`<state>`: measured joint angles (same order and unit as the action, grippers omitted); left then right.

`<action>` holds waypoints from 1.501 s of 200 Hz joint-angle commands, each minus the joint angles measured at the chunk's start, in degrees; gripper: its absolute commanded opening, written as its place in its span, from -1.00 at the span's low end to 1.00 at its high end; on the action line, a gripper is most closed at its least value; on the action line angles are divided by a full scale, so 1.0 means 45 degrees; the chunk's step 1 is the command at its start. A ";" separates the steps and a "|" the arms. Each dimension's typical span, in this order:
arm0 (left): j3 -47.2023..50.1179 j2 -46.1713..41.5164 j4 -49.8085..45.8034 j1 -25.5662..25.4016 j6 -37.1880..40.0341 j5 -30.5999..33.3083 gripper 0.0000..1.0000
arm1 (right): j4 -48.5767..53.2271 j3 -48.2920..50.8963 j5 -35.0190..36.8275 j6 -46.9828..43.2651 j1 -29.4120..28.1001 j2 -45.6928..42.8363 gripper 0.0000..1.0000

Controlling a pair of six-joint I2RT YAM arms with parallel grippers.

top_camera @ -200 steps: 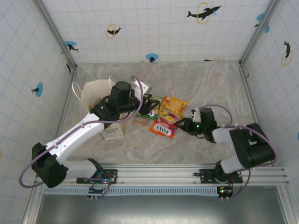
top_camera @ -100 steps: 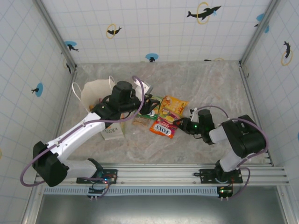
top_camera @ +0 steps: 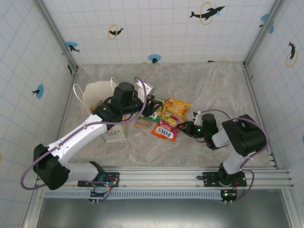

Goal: Place the snacks into the paper bag

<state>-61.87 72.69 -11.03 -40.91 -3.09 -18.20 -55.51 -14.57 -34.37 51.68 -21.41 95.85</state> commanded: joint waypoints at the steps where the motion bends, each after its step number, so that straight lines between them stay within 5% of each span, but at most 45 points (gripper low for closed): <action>1: -0.0394 0.0011 0.0097 -0.0129 -0.0133 0.0205 0.14 | -0.0251 0.0287 -0.0068 -0.0552 0.0011 -0.0997 -0.61; 52: -0.0126 -0.0437 0.0038 -0.0148 -0.0060 0.0484 0.15 | 0.3948 -0.0298 0.0205 -0.3246 0.0092 -0.4013 -1.00; 102: 0.0180 -0.0793 0.0353 -0.0148 0.0043 0.0012 0.17 | 0.7246 -0.1255 -0.0137 -0.7420 0.0530 -0.7712 -1.00; 170: 0.0815 -0.0859 0.1262 -0.0153 0.0061 -0.1106 0.23 | 0.6731 -0.3288 -0.5149 -0.8849 0.3063 -0.9289 -1.00; 262: 0.1209 -0.1361 0.2781 -0.0144 0.1179 -0.2247 0.28 | 0.4560 -0.5483 -0.7797 -0.9024 0.2823 -0.8677 -1.00; 300: 0.1589 -0.1314 0.3596 -0.0146 0.1351 -0.3732 0.30 | 0.4405 -0.5771 -0.8247 -0.9213 0.2156 -0.8338 -1.00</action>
<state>-55.81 67.09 0.95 -41.21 0.99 -29.32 -31.48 -36.88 -68.05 11.27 -10.09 57.41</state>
